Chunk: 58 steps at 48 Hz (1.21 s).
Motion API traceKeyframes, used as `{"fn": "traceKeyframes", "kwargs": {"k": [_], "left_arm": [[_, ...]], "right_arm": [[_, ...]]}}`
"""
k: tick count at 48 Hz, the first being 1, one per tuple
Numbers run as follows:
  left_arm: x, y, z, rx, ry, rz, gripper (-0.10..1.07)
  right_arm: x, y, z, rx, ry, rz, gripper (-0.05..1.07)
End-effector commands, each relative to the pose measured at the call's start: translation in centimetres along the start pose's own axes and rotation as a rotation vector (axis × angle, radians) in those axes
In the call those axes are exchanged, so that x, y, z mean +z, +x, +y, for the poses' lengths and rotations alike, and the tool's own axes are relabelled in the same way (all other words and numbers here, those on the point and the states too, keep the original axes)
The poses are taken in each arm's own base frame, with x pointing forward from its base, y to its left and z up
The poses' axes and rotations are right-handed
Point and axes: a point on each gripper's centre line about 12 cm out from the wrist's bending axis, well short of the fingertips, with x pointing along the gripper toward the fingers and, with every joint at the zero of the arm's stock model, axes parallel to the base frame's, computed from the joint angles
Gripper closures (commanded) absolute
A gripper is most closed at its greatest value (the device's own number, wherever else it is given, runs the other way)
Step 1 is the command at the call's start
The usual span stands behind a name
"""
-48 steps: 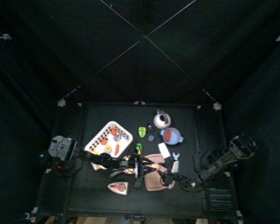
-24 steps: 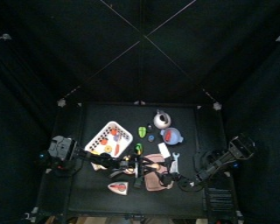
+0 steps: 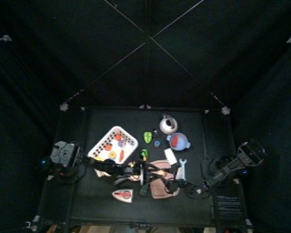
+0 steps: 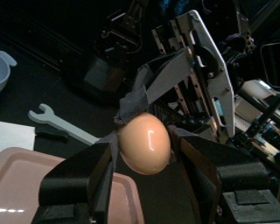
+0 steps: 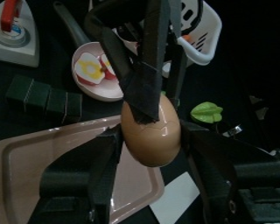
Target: Grab egg with other hand
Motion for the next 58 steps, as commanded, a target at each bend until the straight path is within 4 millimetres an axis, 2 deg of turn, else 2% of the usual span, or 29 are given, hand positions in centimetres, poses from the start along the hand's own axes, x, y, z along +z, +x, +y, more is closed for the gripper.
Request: {"fn": "traceKeyframes", "kwargs": {"k": [1,10,18,58], "left_arm": [[1.39,0.04,-0.52,-0.011,-0.008,-0.037,0.25],[1.69,-0.29,-0.23,0.000,-0.011,-0.041,0.25],[1.47,-0.21,-0.12,0.002,-0.009,-0.036,0.25],[1.42,-0.27,0.19,0.021,-0.027,-0.039,0.26]], "right_arm": [[0.50,-0.14,0.04,0.012,0.017,-0.004,0.23],[0.33,-0.12,0.24,0.026,0.026,0.010,0.34],[0.87,-0.06,0.08,0.023,0.035,0.000,0.39],[0.93,0.18,-0.17,0.016,0.050,0.008,0.39]]}}
